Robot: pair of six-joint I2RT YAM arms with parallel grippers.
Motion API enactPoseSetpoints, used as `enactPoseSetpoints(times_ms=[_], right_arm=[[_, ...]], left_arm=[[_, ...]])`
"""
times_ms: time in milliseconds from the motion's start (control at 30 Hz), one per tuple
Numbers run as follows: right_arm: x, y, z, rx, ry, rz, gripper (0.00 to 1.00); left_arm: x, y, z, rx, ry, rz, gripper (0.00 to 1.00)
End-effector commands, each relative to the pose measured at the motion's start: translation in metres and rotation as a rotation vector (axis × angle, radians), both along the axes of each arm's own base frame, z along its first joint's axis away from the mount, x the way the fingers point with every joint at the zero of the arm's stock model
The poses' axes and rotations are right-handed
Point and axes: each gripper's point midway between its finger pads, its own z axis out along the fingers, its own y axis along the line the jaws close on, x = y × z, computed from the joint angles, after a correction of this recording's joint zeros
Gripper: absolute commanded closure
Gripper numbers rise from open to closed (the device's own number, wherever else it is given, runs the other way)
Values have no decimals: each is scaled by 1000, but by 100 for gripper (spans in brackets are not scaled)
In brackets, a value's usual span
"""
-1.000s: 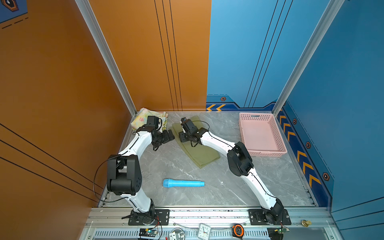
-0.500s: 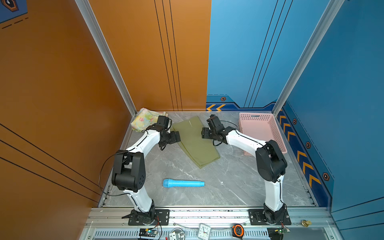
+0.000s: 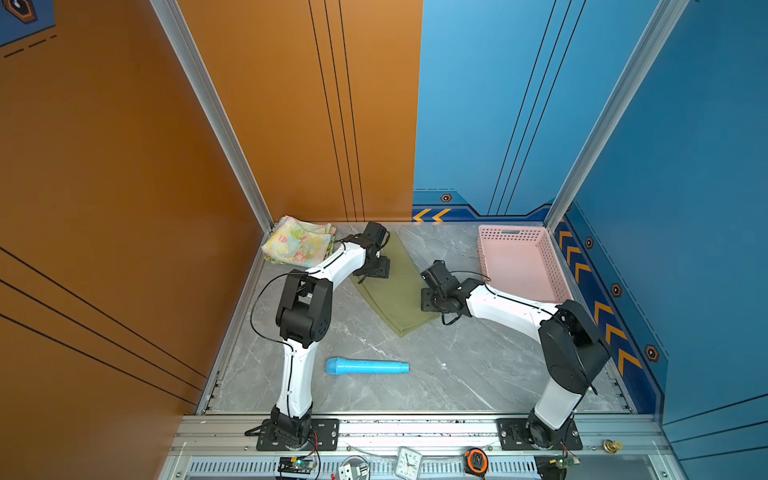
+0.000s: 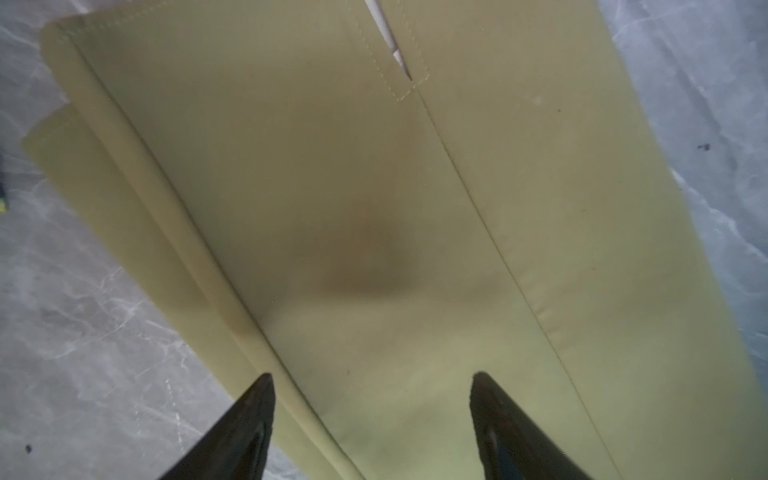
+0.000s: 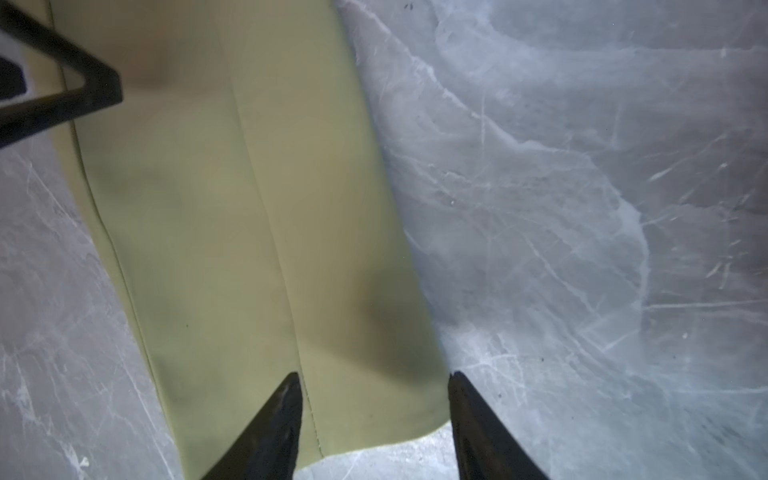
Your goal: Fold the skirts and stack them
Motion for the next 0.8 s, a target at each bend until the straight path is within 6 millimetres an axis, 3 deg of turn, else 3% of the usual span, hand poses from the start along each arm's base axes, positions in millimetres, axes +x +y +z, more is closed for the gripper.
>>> enactPoseSetpoints(times_ms=[0,133,267,333,467,533,667,700,767], right_arm=[[-15,-3,-12,-51,39,-4,49],[-15,7,-20,-58,54,20,53],[-9,18,-37,-50,103,31,66],[-5,18,-45,-62,112,25,69],[9,7,-55,-84,124,1,71],[28,-11,-58,-89,125,-35,72],[61,-17,-60,-73,119,-59,73],[69,-20,-69,-81,129,-69,73],[95,-28,-64,-73,107,-90,73]], left_arm=[[-4,14,-15,79,60,-11,34],[-11,18,-32,63,112,-11,53],[-19,21,-42,54,146,-14,74],[-22,20,-43,51,157,-17,79],[-31,19,-44,31,179,-8,81],[-36,16,-45,10,194,1,81],[-52,-2,-51,-49,243,17,80],[-57,-9,-52,-64,256,15,80],[-68,-19,-55,-82,279,22,80]])
